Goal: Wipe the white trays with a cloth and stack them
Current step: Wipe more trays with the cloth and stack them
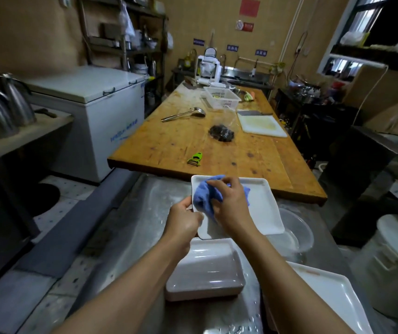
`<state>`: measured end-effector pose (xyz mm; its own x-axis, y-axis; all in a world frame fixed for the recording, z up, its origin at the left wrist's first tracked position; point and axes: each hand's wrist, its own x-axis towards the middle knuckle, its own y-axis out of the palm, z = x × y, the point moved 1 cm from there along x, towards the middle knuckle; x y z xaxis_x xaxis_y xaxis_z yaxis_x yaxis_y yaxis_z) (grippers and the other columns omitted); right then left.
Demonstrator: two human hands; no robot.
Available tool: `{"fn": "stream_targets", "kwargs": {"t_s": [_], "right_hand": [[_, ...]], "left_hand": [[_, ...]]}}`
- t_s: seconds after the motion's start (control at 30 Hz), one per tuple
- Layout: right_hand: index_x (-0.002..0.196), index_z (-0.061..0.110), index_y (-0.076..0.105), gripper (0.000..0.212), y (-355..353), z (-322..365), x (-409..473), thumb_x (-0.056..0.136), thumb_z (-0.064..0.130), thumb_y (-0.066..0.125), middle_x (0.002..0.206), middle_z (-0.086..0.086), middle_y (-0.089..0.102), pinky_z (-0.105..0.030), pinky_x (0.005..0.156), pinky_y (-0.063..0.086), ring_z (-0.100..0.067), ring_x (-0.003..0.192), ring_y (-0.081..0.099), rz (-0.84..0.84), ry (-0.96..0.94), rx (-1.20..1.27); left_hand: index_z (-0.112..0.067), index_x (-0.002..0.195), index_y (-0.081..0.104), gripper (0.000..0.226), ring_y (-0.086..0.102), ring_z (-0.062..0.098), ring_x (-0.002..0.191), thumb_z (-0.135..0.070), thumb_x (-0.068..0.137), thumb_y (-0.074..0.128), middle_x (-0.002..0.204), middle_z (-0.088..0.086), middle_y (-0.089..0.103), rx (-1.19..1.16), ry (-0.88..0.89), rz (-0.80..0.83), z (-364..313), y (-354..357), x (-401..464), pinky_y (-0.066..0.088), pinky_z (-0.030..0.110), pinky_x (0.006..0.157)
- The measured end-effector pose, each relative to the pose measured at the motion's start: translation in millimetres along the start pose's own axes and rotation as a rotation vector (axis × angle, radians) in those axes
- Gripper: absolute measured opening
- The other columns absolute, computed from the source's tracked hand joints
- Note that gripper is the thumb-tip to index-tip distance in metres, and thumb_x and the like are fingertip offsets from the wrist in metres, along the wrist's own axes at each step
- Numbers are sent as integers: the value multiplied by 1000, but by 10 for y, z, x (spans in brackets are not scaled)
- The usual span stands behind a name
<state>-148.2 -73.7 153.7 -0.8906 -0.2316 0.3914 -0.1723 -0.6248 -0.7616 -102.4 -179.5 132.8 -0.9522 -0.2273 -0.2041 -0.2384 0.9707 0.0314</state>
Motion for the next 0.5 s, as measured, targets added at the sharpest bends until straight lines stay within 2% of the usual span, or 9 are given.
{"fn": "stream_targets", "kwargs": {"t_s": [0.07, 0.17, 0.27, 0.37, 0.43, 0.5], "right_hand": [[115, 5, 65, 37, 33, 157, 0, 80, -3, 62, 117, -19, 50, -15, 89, 30, -30, 107, 50, -28, -73, 93], [114, 3, 66, 36, 74, 364, -33, 78, 1, 62, 116, -21, 53, -31, 96, 38, -34, 108, 50, -23, -223, 150], [113, 7, 67, 47, 106, 488, -46, 67, 9, 67, 126, -20, 52, -38, 100, 37, -36, 110, 47, -7, -338, 94], [116, 13, 67, 52, 119, 520, 5, 64, 13, 69, 130, -18, 52, -44, 96, 41, -40, 108, 48, -17, -338, -25], [121, 18, 64, 52, 111, 491, 35, 69, 18, 67, 131, -18, 52, -45, 91, 44, -43, 105, 50, -60, -300, -122], [122, 18, 64, 52, 92, 401, 26, 70, 15, 70, 131, -21, 53, -48, 87, 46, -47, 100, 53, -79, -266, -180]], "left_hand": [[-18, 106, 64, 47, 49, 17, 56, 14, 76, 45, 71, 5, 61, 29, 35, -10, -44, -77, -30, 35, 23, 46], [-11, 96, 65, 33, 55, 16, 61, 11, 78, 48, 69, 3, 62, 43, 55, -27, -128, -186, -55, 39, 21, 48], [-21, 77, 59, 34, 56, 12, 61, 10, 81, 46, 63, -1, 60, 80, 83, -79, -204, -256, -82, 41, 18, 49], [-16, 80, 60, 33, 55, 19, 67, 13, 80, 45, 69, 6, 60, 43, 99, -69, -253, -288, -97, 41, 27, 58], [-9, 83, 63, 31, 52, 11, 55, 14, 78, 45, 59, 0, 60, 12, 110, -53, -281, -307, -95, 38, 20, 51], [-11, 85, 66, 38, 46, 7, 46, 16, 75, 41, 52, -7, 58, 3, 113, -66, -287, -349, -99, 32, 16, 42]]}}
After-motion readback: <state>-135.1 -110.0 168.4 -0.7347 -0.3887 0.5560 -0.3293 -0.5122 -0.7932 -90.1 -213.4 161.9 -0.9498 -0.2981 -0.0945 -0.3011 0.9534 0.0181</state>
